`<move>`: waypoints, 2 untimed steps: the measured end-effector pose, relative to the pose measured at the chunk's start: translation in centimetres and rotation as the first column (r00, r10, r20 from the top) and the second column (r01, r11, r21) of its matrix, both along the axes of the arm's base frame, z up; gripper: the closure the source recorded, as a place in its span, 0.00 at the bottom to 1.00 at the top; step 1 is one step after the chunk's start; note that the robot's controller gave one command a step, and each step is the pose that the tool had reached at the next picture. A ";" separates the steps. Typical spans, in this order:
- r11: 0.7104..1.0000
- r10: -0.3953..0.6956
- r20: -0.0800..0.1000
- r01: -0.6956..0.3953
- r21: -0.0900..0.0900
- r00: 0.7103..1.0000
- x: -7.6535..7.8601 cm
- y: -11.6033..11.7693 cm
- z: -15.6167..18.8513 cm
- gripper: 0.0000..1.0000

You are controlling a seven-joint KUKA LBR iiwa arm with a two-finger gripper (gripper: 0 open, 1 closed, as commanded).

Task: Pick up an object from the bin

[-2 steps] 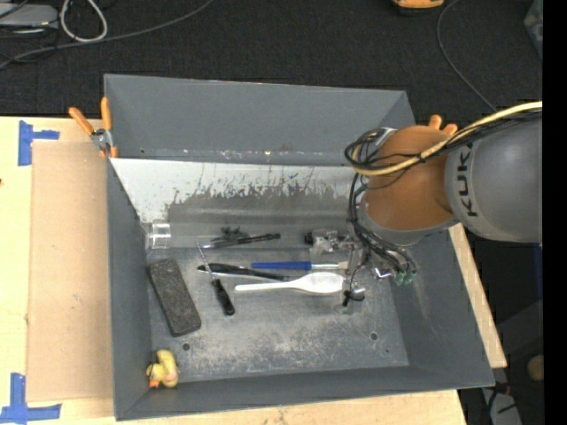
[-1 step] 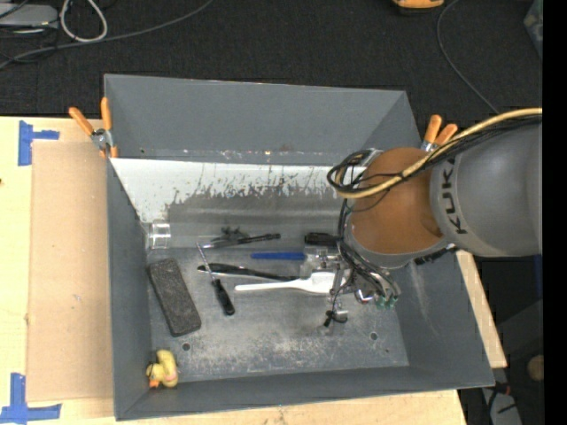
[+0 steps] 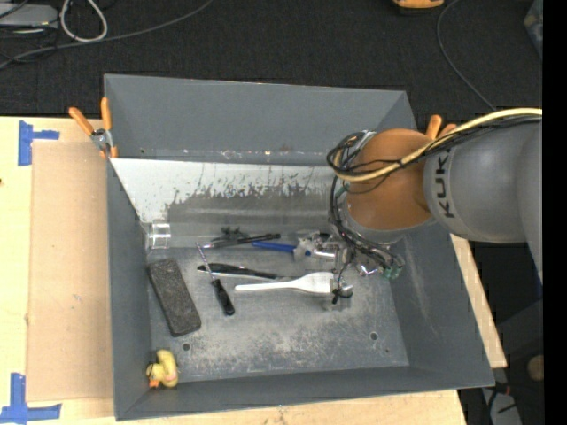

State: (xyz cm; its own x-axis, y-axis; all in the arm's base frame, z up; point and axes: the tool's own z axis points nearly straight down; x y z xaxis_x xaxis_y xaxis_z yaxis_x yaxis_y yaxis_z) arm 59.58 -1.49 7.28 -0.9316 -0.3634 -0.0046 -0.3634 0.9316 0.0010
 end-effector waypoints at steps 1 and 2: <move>0.994 -0.113 -0.009 0.113 0.003 0.994 -2.1 -1.1 -0.3 1.00; 0.994 -0.113 -0.009 0.113 0.003 0.994 -2.1 -1.1 -0.2 1.00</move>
Offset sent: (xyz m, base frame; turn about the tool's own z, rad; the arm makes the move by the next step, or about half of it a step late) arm 0.0000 0.0000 0.0000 0.0000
